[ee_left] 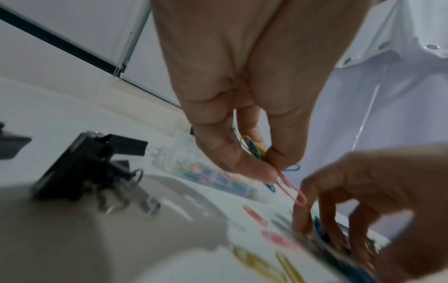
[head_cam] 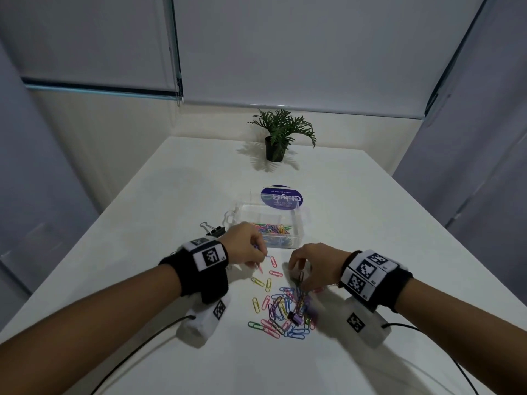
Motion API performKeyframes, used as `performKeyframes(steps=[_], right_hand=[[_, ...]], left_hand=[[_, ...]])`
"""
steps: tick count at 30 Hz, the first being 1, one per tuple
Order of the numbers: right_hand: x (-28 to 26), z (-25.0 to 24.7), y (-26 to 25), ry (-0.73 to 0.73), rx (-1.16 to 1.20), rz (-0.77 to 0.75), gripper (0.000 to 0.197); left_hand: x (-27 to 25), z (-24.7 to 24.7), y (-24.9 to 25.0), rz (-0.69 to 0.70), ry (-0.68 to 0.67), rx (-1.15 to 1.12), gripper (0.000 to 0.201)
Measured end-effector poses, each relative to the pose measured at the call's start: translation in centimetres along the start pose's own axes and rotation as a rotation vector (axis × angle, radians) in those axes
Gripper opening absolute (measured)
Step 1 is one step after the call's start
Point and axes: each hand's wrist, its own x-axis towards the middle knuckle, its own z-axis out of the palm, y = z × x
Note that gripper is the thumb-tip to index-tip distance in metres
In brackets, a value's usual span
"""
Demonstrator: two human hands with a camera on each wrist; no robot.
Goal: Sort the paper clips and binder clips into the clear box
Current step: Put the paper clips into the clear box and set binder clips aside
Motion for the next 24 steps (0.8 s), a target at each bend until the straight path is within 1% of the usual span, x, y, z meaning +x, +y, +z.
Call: performKeyframes(steps=[2, 4, 6, 8, 10, 11, 13, 15, 17, 20, 24], right_hand=[[0.3, 0.5, -0.6, 0.033, 0.002, -0.039, 0.041], [0.2, 0.8, -1.5, 0.068, 0.061, -0.091, 0.030], [0.0, 1.1, -2.3, 0.075, 0.103, -0.135, 0.026], [-0.2, 1.4, -3.1, 0.031, 0.116, -0.156, 0.034], [-0.5, 1.7, -3.7, -0.009, 0.155, -0.171, 0.048], [-0.8, 1.8, -4.0, -0.020, 0.155, -0.187, 0.055], [-1.2, 2.1, -4.4, -0.048, 0.102, -0.224, 0.068], [-1.4, 2.5, -4.6, -0.066, 0.056, -0.267, 0.074], [-1.3, 3.0, -4.6, -0.047, 0.032, -0.311, 0.076], [-1.1, 3.6, -4.5, -0.016, 0.038, -0.361, 0.069], [-1.1, 3.5, -4.4, -0.007, 0.111, -0.389, 0.045]], left_hand=[[0.9, -1.1, 0.5, 0.009, 0.077, -0.037, 0.022], [1.9, -2.2, 1.1, 0.019, 0.165, -0.054, 0.025], [2.9, -3.0, 1.2, -0.004, 0.234, -0.080, 0.026], [4.0, -3.4, 1.0, -0.042, 0.284, -0.090, 0.027], [4.9, -3.4, 0.6, -0.086, 0.321, -0.096, 0.027], [5.2, -3.3, 0.4, -0.105, 0.334, -0.092, 0.024], [5.6, -2.9, 0.1, -0.130, 0.328, -0.045, 0.009], [5.9, -2.5, -0.2, -0.145, 0.297, 0.006, 0.014], [5.8, -2.2, -0.3, -0.138, 0.263, 0.029, 0.018], [5.4, -2.1, 0.1, -0.075, 0.214, 0.067, 0.024], [3.9, -1.9, 0.6, 0.044, 0.216, 0.089, 0.020]])
